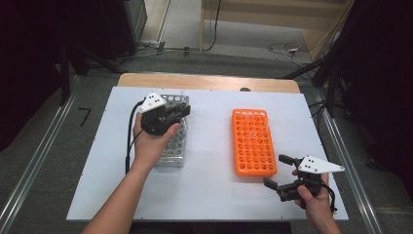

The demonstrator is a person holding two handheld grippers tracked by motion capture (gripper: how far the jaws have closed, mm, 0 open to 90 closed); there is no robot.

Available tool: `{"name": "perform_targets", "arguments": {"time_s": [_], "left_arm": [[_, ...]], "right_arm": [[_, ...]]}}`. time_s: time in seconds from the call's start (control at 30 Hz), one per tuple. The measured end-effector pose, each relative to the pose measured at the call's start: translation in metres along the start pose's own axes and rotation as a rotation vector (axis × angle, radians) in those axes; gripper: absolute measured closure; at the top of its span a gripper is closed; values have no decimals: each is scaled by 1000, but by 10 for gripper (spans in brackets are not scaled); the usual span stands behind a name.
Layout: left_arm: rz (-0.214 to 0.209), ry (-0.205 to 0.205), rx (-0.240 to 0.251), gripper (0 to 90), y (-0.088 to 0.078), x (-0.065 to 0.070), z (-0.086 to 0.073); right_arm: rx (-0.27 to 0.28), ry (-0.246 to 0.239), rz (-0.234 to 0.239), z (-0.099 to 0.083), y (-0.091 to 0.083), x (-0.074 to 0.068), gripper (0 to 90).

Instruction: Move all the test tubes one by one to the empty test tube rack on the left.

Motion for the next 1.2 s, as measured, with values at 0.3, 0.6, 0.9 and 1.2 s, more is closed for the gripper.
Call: {"name": "perform_targets", "arguments": {"time_s": [0.3,0.6,0.9,1.2], "left_arm": [[58,-20,5,760,9,-21,14],[110,-20,15,760,22,-38,24],[164,-44,8,760,38,-55,23],[195,-58,3,760,56,-64,22]], "right_arm": [[18,21,-19,-5,-5,11,0],[26,34,-29,-7,-4,15,0],[19,31,-25,-8,-2,15,0],[17,40,-25,-10,-1,16,0]]}}
Point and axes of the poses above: each handheld gripper's, and its own axes: y roughly forward along the jaws, z roughly out of its top, x roughly to its right, the point moved 2 cm from there along y, roughly forward along the jaws, and after that the axes turned 1 degree about y, right-handed, at the moved point
